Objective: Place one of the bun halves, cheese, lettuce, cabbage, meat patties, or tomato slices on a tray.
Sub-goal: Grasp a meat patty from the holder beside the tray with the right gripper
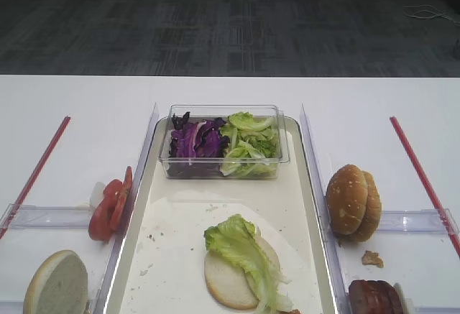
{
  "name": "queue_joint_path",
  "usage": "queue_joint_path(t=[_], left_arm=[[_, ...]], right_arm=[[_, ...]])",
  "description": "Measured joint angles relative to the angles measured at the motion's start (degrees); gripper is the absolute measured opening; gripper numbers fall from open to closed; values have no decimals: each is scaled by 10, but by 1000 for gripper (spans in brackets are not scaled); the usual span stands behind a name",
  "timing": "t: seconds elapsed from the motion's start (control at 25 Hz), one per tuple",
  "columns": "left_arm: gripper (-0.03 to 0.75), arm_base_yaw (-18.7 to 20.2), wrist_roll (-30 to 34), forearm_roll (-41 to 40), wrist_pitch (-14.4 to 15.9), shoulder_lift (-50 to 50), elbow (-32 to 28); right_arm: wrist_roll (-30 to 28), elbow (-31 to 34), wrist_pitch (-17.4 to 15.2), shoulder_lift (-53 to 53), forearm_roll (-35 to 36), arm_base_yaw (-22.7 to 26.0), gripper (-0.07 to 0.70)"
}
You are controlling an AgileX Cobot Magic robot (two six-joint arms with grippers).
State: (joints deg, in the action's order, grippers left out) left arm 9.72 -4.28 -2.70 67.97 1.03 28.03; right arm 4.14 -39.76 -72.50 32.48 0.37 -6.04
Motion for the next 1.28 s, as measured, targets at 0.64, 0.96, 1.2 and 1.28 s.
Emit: queue_joint_path(t=[0.64,0.96,1.2,1.28], left_arm=[[286,0,0,0,0,0,0],[286,0,0,0,0,0,0],[286,0,0,0,0,0,0],[286,0,0,0,0,0,0]], right_arm=[[19,-50,12,207,42,0,506],[37,-50,12,209,58,0,479],[51,-50,12,209,100,0,478],[51,-50,13,209,110,0,478]])
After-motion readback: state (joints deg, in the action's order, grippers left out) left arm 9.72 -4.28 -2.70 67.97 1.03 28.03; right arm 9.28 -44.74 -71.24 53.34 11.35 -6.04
